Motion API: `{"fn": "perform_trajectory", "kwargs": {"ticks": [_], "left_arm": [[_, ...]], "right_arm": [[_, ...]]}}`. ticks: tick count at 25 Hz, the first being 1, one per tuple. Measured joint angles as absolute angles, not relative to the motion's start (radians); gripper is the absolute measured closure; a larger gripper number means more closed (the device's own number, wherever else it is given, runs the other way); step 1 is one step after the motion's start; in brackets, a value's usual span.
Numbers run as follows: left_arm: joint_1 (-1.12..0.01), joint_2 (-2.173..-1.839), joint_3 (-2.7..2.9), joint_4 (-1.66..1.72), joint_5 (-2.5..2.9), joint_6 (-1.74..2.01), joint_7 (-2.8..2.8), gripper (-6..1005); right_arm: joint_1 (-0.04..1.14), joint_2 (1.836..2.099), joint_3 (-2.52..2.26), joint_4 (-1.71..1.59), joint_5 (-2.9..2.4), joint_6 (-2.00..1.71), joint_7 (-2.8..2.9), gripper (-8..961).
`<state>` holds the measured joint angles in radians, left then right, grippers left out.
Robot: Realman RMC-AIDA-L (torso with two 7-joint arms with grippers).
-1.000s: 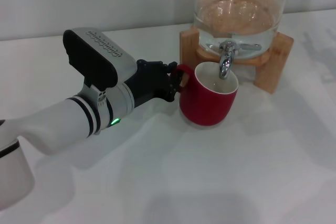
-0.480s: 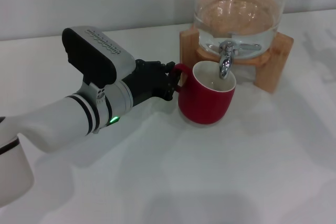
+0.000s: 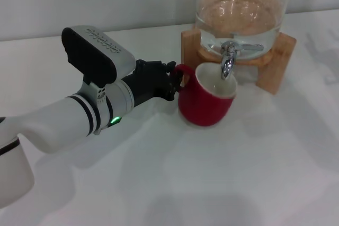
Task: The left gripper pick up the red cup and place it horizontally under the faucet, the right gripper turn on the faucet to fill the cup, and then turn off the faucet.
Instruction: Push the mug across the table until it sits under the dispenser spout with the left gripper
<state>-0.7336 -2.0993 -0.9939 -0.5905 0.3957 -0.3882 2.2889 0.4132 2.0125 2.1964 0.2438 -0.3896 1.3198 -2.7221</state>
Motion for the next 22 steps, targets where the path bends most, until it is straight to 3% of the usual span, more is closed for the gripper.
{"fn": "perform_trajectory", "kwargs": {"ticks": [9, 22], "left_arm": [[-0.731, -2.098, -0.994, -0.590, 0.395, -0.390, 2.276, 747], [-0.729, -2.100, -0.981, -0.592, 0.396, -0.388, 2.233, 753]], "right_arm": [[0.411, 2.012, 2.195, 0.244, -0.390, 1.324, -2.721, 332], [0.407, 2.013, 2.195, 0.244, -0.390, 1.325, -2.718, 332]]}}
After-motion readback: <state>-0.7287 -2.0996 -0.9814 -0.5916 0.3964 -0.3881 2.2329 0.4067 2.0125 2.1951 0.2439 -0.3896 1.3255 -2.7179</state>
